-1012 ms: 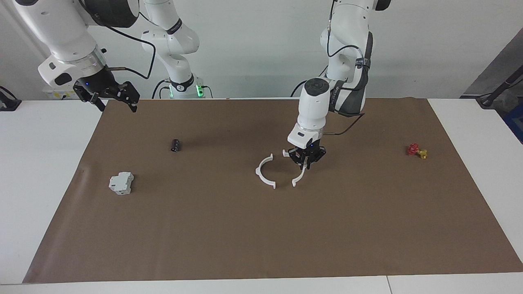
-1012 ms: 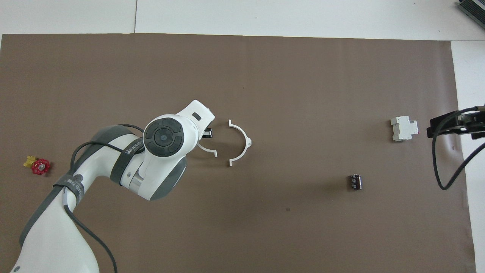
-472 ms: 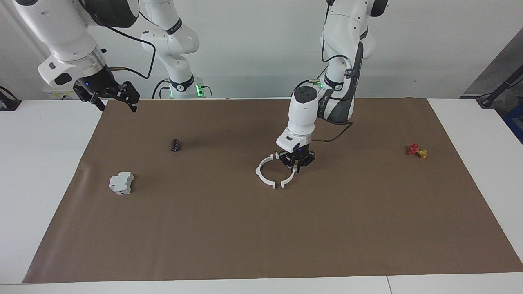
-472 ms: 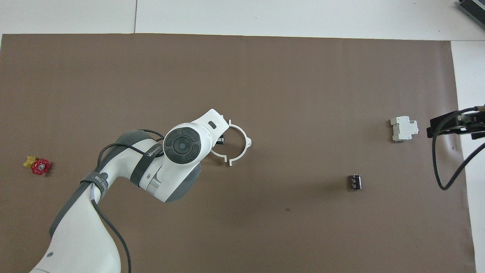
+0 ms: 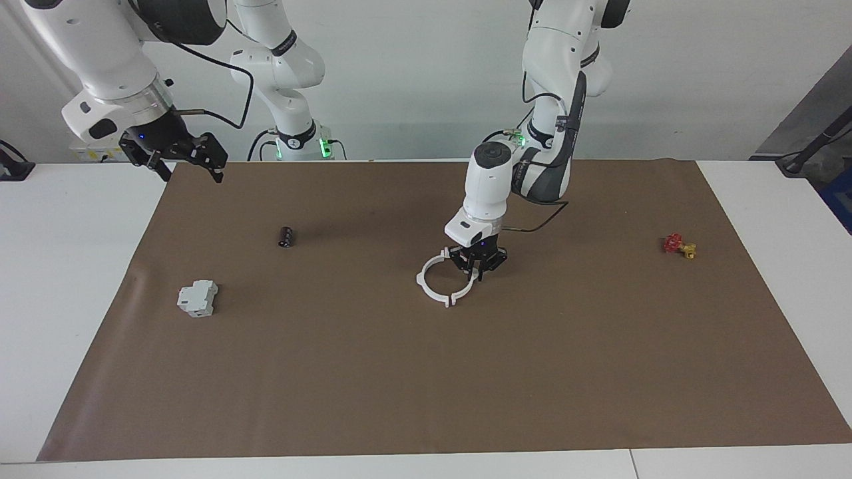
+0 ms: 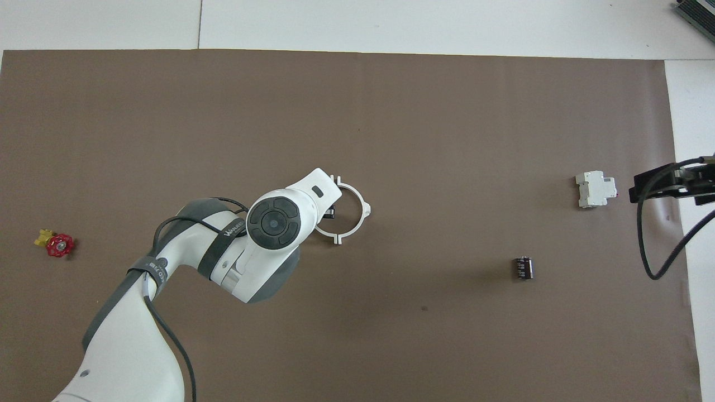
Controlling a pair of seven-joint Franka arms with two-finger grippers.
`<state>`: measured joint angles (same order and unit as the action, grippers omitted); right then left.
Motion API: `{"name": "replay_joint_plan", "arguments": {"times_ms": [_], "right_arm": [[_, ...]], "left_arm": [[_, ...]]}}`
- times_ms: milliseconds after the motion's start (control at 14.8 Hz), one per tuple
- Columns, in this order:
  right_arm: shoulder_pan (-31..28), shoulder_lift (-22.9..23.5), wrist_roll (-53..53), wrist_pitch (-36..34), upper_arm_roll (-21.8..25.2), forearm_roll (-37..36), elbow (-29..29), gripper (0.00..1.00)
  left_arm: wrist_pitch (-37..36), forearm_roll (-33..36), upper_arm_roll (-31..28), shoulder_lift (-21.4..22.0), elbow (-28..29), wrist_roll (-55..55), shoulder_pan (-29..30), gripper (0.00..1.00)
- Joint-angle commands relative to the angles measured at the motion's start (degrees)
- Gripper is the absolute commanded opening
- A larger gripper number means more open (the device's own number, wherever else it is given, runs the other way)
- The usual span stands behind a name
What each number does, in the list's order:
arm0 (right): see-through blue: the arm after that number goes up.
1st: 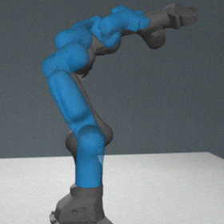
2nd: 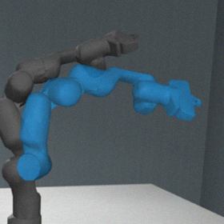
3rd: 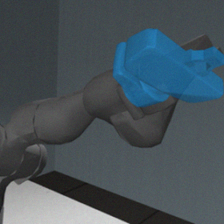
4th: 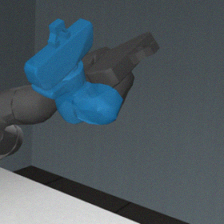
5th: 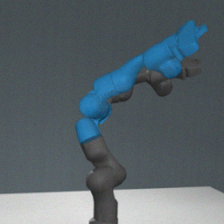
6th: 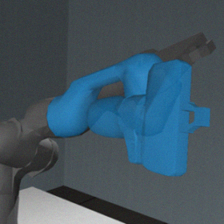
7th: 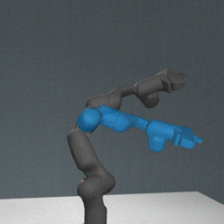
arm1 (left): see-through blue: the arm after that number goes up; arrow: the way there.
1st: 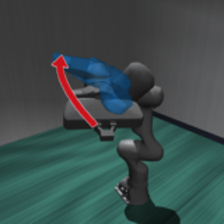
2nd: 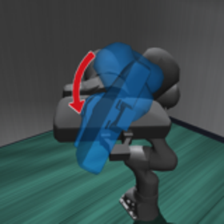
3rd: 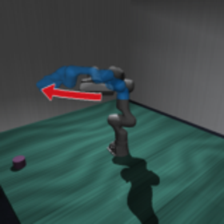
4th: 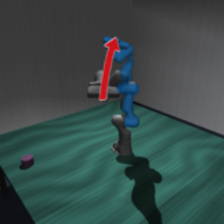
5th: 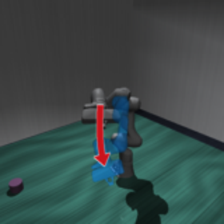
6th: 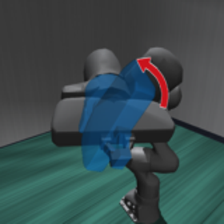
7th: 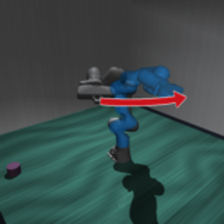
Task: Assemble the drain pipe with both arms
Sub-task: 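Press the held half against the centered half to close the ring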
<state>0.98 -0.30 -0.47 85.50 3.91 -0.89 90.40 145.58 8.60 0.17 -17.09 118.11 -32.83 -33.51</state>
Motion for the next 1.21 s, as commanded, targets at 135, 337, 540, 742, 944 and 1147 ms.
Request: {"name": "replay_joint_plan", "arguments": {"times_ms": [135,337,540,742,944,1147], "right_arm": [[-0.19,-0.05,0.99,-0.51,0.22,1.15,-0.14,1.0],[-0.19,-0.05,0.99,-0.51,0.22,1.15,-0.14,1.0],[-0.19,-0.14,0.99,-0.51,0.22,1.15,-0.14,1.0],[-0.19,-0.14,0.99,-0.51,0.22,1.15,-0.14,1.0],[-0.19,-0.14,0.99,-0.51,0.22,1.15,-0.14,1.0],[-0.28,-0.05,0.99,-0.51,0.22,1.15,-0.14,1.0]], "left_arm": [[2.86,0.98,-0.79,-0.48,1.16,0.23,-0.68,0.0],[3.92,0.98,-0.79,-0.93,1.16,0.14,-0.77,0.0],[4.01,0.98,-0.79,-0.93,1.16,0.22,-1.12,0.0],[4.18,0.98,-0.79,-1.02,1.16,0.14,-1.47,0.0],[4.19,0.98,-0.79,-1.02,1.16,0.05,-1.56,0.0],[4.1,0.98,-0.79,-1.02,1.16,0.05,-1.56,0.0]]}}
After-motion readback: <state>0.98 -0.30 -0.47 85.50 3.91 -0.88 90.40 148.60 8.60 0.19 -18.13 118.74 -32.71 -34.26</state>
